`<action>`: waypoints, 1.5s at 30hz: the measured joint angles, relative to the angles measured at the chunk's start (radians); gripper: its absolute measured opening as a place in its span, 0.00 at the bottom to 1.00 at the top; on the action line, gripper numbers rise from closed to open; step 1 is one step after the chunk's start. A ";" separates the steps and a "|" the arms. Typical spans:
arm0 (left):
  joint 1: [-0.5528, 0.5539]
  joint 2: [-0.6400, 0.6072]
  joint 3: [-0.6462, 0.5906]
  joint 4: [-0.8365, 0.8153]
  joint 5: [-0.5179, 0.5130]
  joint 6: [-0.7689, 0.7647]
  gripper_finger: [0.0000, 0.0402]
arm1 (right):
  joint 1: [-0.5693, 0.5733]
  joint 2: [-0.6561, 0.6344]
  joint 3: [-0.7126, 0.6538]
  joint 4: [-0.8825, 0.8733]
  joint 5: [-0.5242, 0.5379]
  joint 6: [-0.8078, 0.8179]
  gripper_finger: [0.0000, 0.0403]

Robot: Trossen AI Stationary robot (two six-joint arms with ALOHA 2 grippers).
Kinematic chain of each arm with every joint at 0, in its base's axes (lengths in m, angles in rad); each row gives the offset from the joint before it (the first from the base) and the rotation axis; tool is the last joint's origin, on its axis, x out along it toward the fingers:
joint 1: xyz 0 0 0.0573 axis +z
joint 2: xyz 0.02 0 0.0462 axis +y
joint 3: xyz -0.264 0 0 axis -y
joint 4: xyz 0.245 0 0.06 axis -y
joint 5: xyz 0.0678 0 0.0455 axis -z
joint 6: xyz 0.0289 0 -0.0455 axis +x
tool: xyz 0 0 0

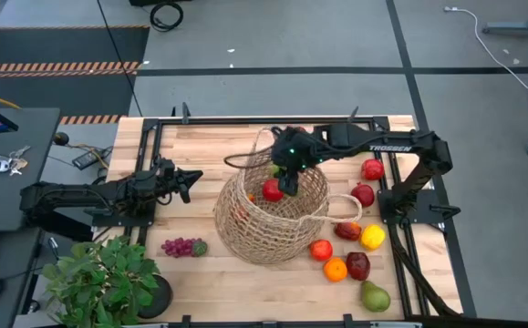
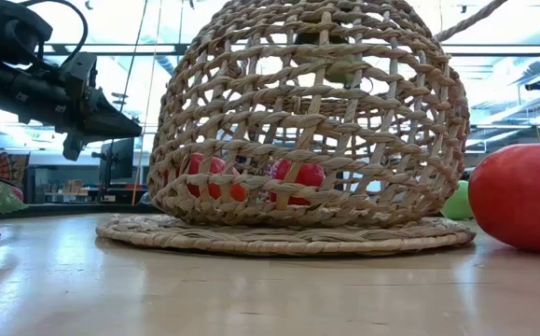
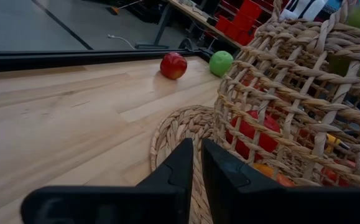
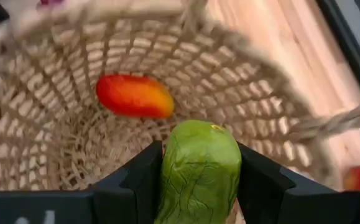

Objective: Build produce basket
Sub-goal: Put the cucumber into the brown basket, then put the red apple into the brown basket

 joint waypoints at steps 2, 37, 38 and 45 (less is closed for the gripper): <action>0.000 0.000 0.000 0.000 0.000 0.000 0.09 | 0.002 -0.022 -0.072 0.051 0.001 0.002 0.45; 0.000 0.000 0.000 0.000 0.000 0.000 0.09 | -0.022 -0.098 -0.186 0.040 -0.089 0.152 0.77; 0.000 0.000 0.000 0.000 0.000 0.000 0.08 | -0.028 -0.116 -0.172 0.038 -0.069 0.152 0.77; 0.000 0.000 0.000 0.001 0.000 0.000 0.09 | -0.131 -0.269 -0.154 0.024 -0.035 0.167 0.77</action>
